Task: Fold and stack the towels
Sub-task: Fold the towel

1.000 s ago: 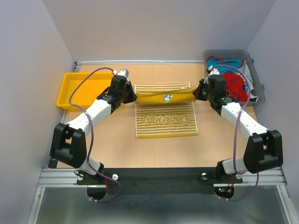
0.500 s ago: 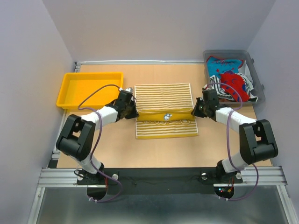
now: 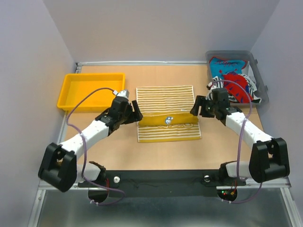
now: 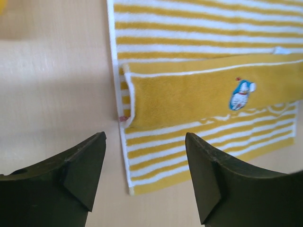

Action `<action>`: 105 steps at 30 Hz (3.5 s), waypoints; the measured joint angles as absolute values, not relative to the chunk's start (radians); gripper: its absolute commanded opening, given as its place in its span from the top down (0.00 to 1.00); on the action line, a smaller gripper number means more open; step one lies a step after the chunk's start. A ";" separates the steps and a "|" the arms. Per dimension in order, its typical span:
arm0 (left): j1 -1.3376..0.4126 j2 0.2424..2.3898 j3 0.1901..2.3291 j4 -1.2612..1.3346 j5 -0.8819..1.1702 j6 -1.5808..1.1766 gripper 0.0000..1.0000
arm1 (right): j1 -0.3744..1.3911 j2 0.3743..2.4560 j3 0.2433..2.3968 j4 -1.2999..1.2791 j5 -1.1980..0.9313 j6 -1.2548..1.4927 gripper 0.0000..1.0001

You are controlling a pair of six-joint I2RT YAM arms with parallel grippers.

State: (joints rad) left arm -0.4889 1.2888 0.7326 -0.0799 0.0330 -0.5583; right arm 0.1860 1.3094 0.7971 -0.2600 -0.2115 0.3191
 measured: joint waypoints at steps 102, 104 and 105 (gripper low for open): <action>-0.808 1.459 0.792 -0.145 -0.222 -0.625 0.34 | 0.679 1.556 0.970 -0.704 0.420 0.488 0.36; -0.807 1.459 0.774 -0.138 -0.225 -0.633 0.34 | 0.672 1.520 0.919 -0.733 0.421 0.554 0.33; -0.808 1.459 0.766 -0.135 -0.224 -0.636 0.34 | 0.665 1.498 0.891 -0.735 0.418 0.583 0.33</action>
